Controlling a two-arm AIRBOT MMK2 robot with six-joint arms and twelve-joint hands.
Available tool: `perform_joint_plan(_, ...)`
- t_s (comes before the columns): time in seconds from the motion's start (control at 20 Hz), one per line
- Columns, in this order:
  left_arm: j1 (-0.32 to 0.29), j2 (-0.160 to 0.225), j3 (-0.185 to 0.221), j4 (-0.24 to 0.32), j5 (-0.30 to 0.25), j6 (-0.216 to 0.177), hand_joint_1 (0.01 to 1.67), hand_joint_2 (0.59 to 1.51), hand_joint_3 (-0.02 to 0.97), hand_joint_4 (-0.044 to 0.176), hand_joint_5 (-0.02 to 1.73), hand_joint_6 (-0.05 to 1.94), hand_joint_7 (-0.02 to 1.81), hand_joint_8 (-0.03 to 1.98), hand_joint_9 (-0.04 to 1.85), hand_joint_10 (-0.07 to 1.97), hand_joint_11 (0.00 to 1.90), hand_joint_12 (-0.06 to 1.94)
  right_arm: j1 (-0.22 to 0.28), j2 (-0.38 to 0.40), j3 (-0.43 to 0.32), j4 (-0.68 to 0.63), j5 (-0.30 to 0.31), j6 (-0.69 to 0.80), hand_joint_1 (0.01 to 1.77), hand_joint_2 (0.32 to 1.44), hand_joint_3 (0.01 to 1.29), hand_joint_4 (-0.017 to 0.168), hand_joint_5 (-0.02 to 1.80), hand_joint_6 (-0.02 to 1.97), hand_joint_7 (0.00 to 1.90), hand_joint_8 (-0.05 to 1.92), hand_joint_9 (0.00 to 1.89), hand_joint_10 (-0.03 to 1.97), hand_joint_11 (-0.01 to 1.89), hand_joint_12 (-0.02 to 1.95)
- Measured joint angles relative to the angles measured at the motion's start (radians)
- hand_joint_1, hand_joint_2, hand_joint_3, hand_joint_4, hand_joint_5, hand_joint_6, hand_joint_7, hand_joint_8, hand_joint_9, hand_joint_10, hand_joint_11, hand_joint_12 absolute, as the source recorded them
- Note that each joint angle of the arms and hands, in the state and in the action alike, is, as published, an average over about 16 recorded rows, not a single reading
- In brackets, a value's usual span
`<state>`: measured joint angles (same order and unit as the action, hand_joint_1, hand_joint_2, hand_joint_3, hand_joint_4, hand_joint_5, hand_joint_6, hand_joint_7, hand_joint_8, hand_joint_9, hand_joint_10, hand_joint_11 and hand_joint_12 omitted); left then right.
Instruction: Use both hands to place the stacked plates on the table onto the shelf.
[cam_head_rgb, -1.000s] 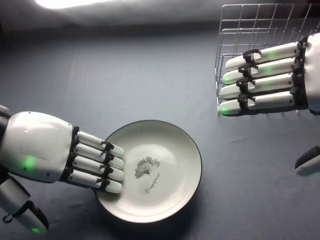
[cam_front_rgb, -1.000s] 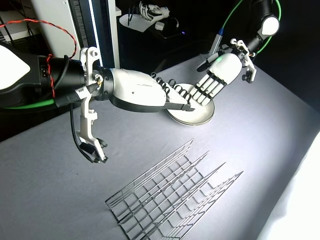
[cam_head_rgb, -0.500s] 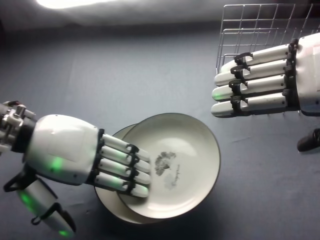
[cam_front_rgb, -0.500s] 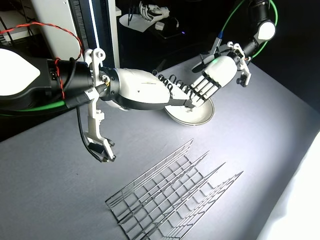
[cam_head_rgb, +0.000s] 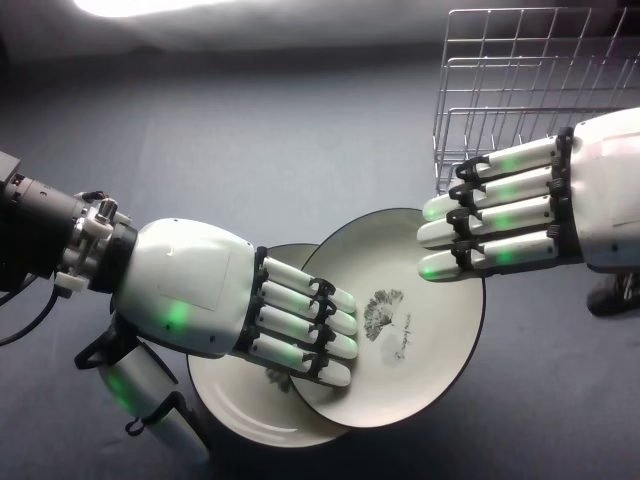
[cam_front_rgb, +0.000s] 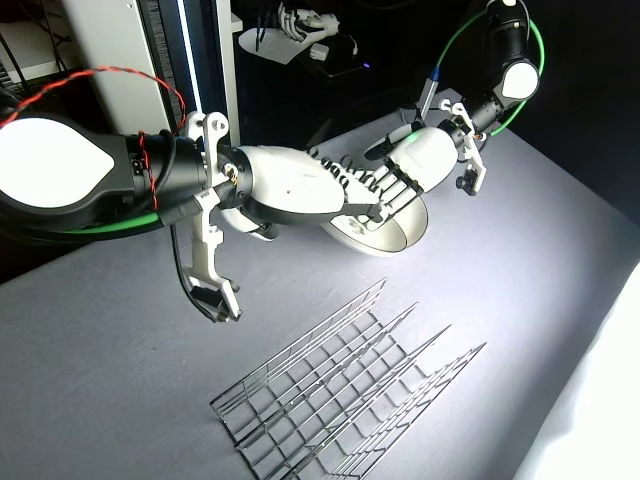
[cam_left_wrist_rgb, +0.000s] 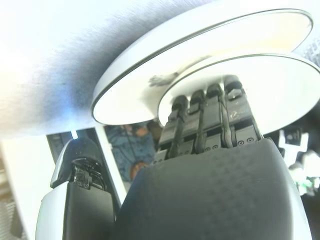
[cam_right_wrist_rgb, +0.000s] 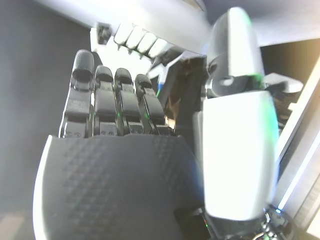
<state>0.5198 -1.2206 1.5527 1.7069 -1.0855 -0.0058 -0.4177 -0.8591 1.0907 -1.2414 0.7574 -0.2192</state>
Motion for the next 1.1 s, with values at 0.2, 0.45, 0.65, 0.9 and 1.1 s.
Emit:
perform_joint_plan(0.2, -0.012, -0.013, 0.006, 0.003, 0.000, -0.010, 0.02, 1.162, 0.021, -0.006, 0.10, -0.03, 0.02, -0.01, 0.03, -0.02, 0.02, 0.01, -0.027, -0.023, 0.000, 0.002, -0.008, 0.000, 1.17, 0.96, 0.02, 0.008, 0.11, 0.03, 0.10, 0.01, 0.13, 0.01, 0.02, 0.80)
perform_joint_plan(0.45, -0.017, -0.018, 0.013, 0.006, -0.005, -0.015, 0.02, 1.164, 0.021, -0.005, 0.12, -0.03, 0.03, -0.01, 0.04, -0.02, 0.03, 0.02, -0.051, -0.064, 0.003, 0.005, -0.031, 0.000, 1.24, 0.96, 0.02, 0.007, 0.18, 0.03, 0.18, 0.01, 0.21, 0.01, 0.02, 0.96)
perform_joint_plan(0.65, -0.019, -0.020, 0.017, 0.006, -0.008, -0.017, 0.02, 1.164, 0.021, -0.005, 0.13, -0.03, 0.04, -0.01, 0.05, -0.02, 0.03, 0.03, -0.062, -0.107, 0.013, 0.007, -0.057, 0.000, 1.28, 0.98, 0.02, 0.007, 0.22, 0.03, 0.23, 0.01, 0.25, 0.01, 0.02, 0.99)
perform_joint_plan(0.9, -0.022, -0.022, 0.021, 0.008, -0.011, -0.018, 0.02, 1.162, 0.021, -0.004, 0.13, -0.03, 0.04, -0.01, 0.05, -0.02, 0.03, 0.03, -0.067, -0.159, 0.032, 0.011, -0.091, 0.000, 1.31, 0.99, 0.02, 0.006, 0.29, 0.03, 0.30, 0.01, 0.32, 0.01, 0.04, 1.05)
perform_joint_plan(1.1, -0.024, -0.023, 0.022, 0.008, -0.011, -0.018, 0.02, 1.159, 0.021, -0.003, 0.12, -0.03, 0.04, -0.01, 0.04, -0.02, 0.02, 0.02, -0.068, -0.195, 0.048, 0.017, -0.109, -0.001, 1.35, 1.00, 0.02, 0.006, 0.35, 0.03, 0.37, 0.01, 0.38, 0.01, 0.08, 1.07)
